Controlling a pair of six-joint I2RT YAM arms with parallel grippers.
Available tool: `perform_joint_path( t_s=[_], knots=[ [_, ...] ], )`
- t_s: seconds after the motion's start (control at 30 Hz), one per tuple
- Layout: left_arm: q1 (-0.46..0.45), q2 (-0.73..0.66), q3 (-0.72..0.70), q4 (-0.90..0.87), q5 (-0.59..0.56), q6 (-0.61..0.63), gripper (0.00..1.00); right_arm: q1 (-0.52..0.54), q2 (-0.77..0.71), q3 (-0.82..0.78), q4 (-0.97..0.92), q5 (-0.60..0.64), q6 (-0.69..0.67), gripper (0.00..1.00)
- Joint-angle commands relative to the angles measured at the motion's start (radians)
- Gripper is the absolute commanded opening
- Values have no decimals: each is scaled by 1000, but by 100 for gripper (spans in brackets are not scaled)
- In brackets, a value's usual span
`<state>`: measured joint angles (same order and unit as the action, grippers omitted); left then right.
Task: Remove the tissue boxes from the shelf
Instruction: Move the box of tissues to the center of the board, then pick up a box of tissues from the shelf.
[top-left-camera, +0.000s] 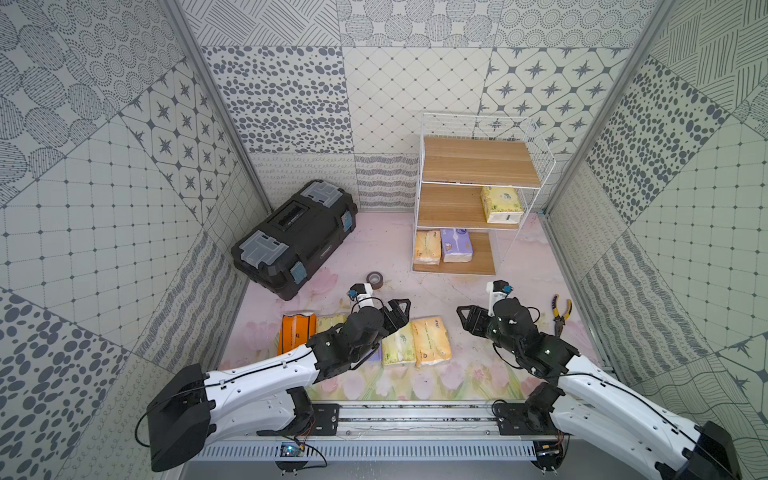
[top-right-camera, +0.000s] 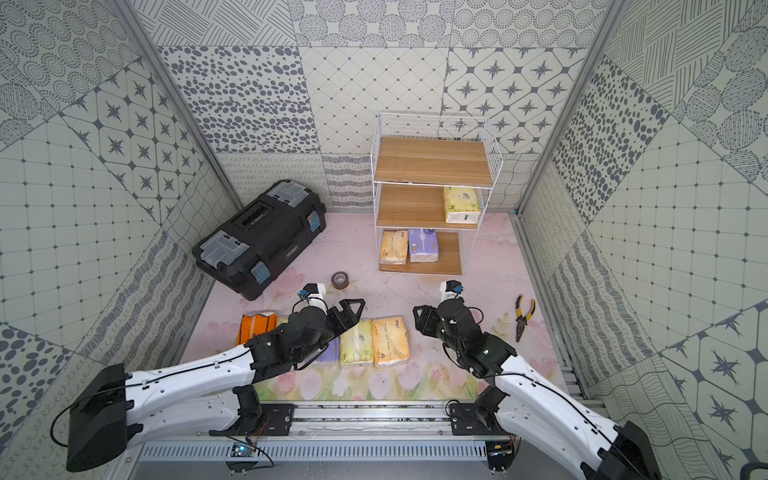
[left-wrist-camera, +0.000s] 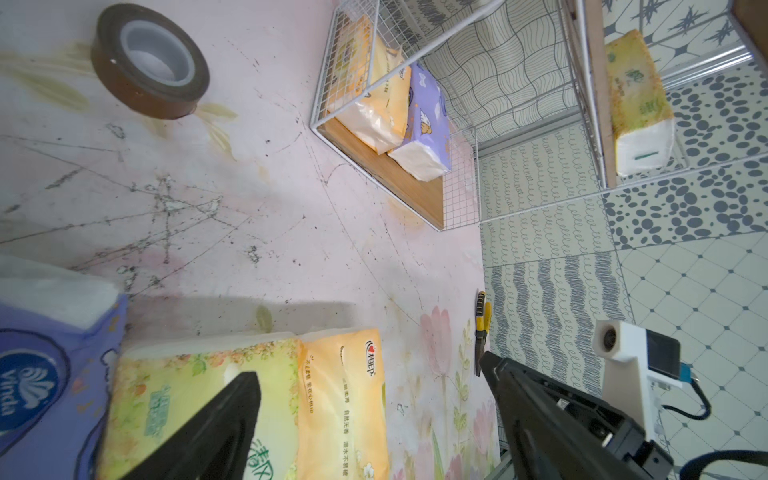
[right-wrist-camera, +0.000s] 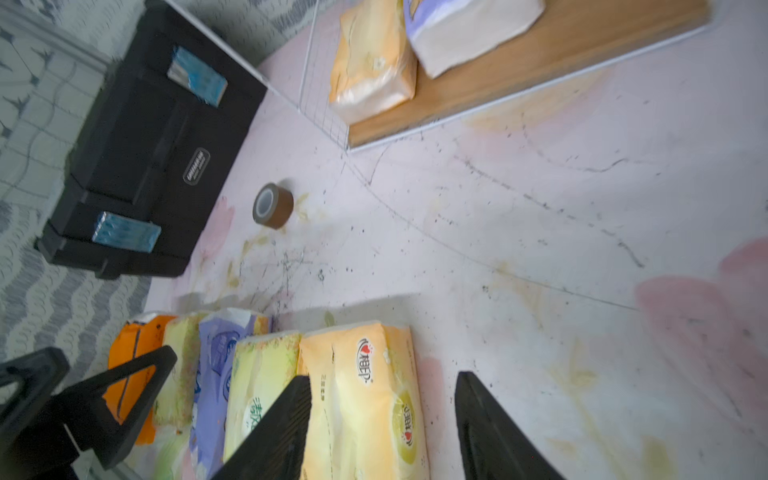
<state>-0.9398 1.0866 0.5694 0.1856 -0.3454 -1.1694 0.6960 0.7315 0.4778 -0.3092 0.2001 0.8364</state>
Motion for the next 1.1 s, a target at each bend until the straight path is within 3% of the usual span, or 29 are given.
perform_joint_path(
  t_s=[0.0, 0.17, 0.4, 0.77, 1.07],
  knots=[
    [3, 93, 109, 206, 94, 129, 91, -2, -72, 19, -33, 185, 68, 59],
    [3, 271, 308, 262, 200, 170, 79, -1, -153, 8, -35, 257, 143, 60],
    [3, 491, 588, 268, 266, 189, 71, -2, -248, 5, -36, 283, 130, 60],
    [17, 761, 936, 319, 225, 383, 68, -1, -419, -5, -83, 289, 87, 59],
    [74, 983, 1231, 213, 210, 299, 61, -3, -475, 15, -129, 280, 81, 58]
  ],
)
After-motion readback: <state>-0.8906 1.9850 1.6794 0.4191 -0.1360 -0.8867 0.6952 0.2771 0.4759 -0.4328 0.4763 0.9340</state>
